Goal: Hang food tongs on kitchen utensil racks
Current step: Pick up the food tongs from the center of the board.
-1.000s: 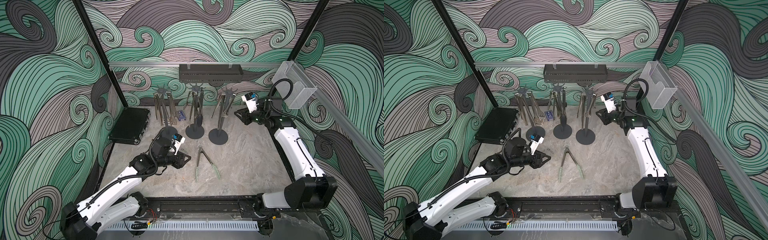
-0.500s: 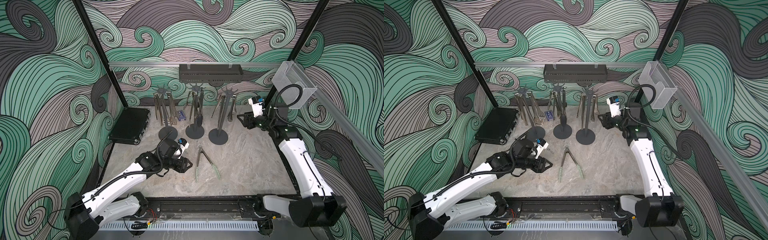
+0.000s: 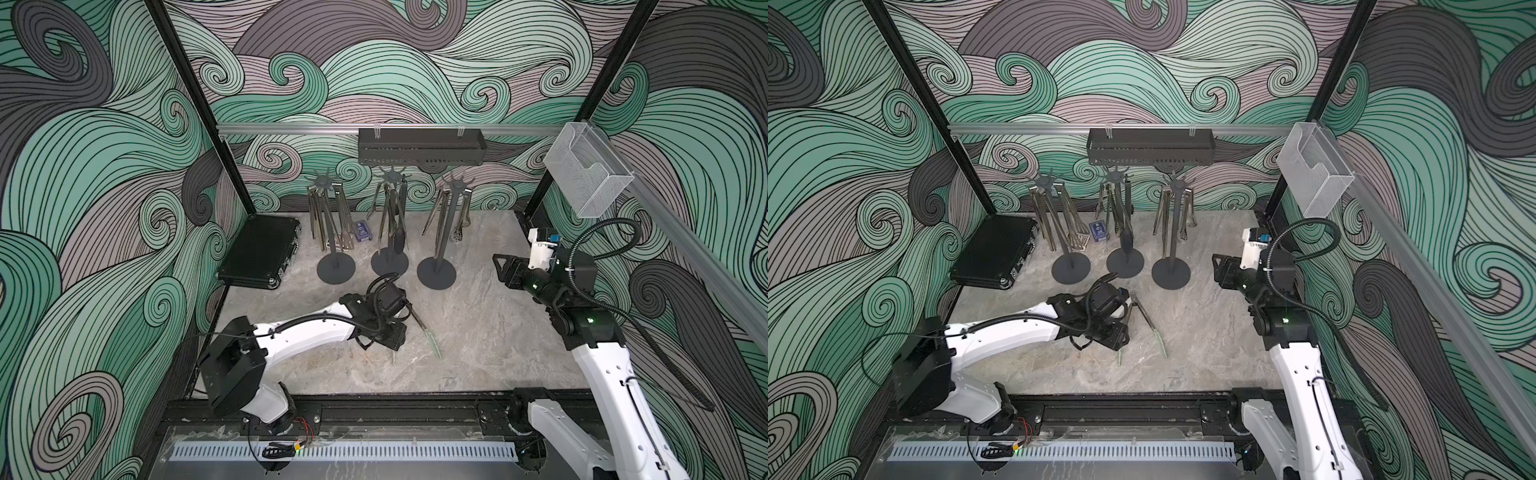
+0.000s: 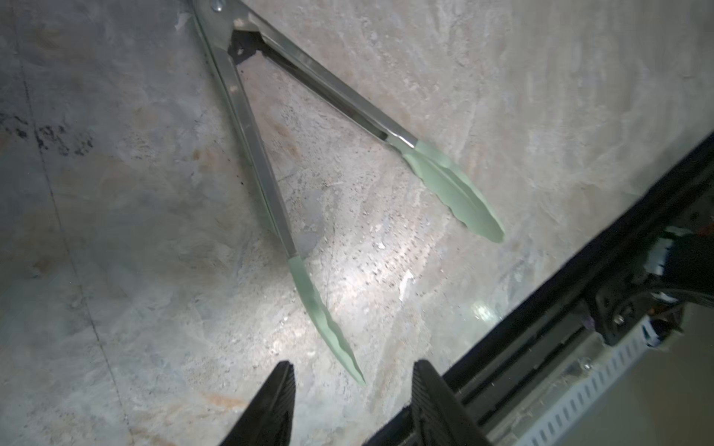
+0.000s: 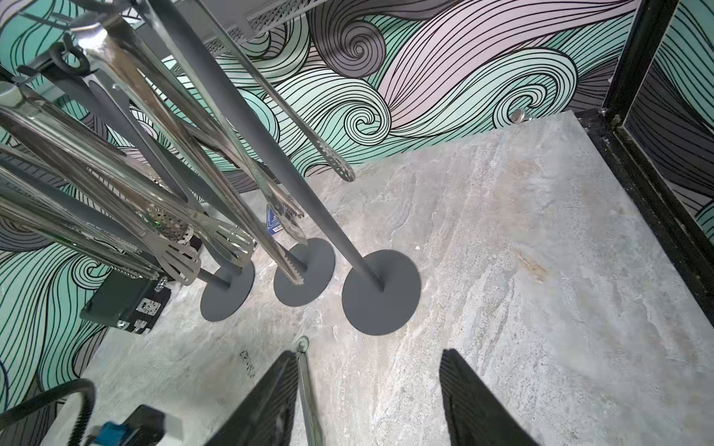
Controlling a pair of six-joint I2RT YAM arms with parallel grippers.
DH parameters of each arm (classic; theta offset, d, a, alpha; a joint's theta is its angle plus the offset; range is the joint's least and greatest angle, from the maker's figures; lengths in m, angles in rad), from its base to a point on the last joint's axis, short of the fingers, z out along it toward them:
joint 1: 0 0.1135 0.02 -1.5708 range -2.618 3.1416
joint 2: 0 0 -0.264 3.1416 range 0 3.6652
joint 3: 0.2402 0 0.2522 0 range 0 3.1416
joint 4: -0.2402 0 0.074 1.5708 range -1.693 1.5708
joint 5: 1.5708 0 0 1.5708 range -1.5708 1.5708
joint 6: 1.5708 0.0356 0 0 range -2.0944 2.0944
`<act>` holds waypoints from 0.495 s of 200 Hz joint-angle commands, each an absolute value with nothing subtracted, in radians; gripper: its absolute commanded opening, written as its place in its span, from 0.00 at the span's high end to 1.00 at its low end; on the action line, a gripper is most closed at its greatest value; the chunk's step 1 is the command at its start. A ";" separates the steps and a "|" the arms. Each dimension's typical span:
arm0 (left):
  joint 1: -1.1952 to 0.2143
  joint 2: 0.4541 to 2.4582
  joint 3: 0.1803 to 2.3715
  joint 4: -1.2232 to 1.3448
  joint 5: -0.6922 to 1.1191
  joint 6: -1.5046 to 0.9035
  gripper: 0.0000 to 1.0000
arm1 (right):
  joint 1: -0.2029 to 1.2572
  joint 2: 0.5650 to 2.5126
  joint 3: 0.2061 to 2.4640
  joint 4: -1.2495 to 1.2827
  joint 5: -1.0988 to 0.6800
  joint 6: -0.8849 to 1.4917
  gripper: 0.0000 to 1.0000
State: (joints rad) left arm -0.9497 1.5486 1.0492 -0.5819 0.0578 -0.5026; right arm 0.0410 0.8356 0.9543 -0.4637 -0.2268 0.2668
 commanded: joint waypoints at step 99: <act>-0.951 1.900 1.260 -0.627 -0.168 -0.463 0.52 | 0.045 0.799 0.892 -0.484 -0.229 0.277 0.38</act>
